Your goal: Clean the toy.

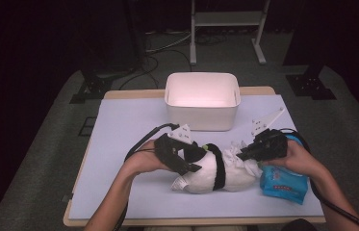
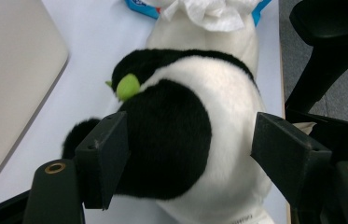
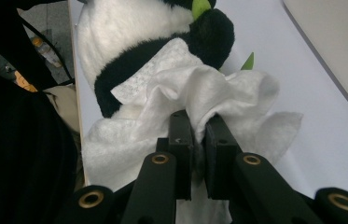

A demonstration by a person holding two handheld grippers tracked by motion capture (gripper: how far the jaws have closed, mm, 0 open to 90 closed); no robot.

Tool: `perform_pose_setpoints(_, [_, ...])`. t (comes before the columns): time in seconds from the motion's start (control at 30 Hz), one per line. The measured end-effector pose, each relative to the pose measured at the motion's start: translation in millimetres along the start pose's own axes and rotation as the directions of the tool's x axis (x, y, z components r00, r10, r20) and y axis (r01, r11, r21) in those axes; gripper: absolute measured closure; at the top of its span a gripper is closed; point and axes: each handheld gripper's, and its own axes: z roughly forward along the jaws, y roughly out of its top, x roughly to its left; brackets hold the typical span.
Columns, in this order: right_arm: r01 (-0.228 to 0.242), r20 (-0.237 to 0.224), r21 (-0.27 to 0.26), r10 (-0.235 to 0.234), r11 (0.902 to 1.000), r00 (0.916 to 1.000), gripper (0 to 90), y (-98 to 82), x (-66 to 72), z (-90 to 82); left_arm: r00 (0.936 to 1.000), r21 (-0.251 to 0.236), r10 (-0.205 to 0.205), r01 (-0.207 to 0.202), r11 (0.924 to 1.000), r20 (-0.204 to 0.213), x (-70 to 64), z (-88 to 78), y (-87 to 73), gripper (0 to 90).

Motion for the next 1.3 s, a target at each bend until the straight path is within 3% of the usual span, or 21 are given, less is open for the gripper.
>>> perform_pose_setpoints(0.73, [0.031,0.026,0.001,-0.031,0.9995,0.9992,82.7,-2.2,4.3,0.5,0.9951,0.037,-0.099,0.099,0.9944,0.003,-2.7,9.3,-31.5,18.5])
perform_pose_setpoints(0.97, [0.035,0.02,0.007,-0.035,0.9994,0.9992,82.7,-2.2,5.9,1.2,0.988,0.029,-0.14,0.138,0.99,0.066,2.1,19.5,-35.9,16.4])
perform_pose_setpoints(1.17, [0.044,0.015,0.01,-0.044,0.999,0.9989,82.7,-1.9,7.5,2.8,0.9778,0.016,-0.153,0.153,0.9882,0.143,4.3,32.8,-38.7,14.0])
perform_pose_setpoints(1.3, [0.033,0.016,0.006,-0.033,0.9995,0.9993,82.6,-3.2,7.8,2.1,0.9786,-0.012,-0.138,0.142,0.9898,0.153,6.4,29.2,-40.6,27.6])
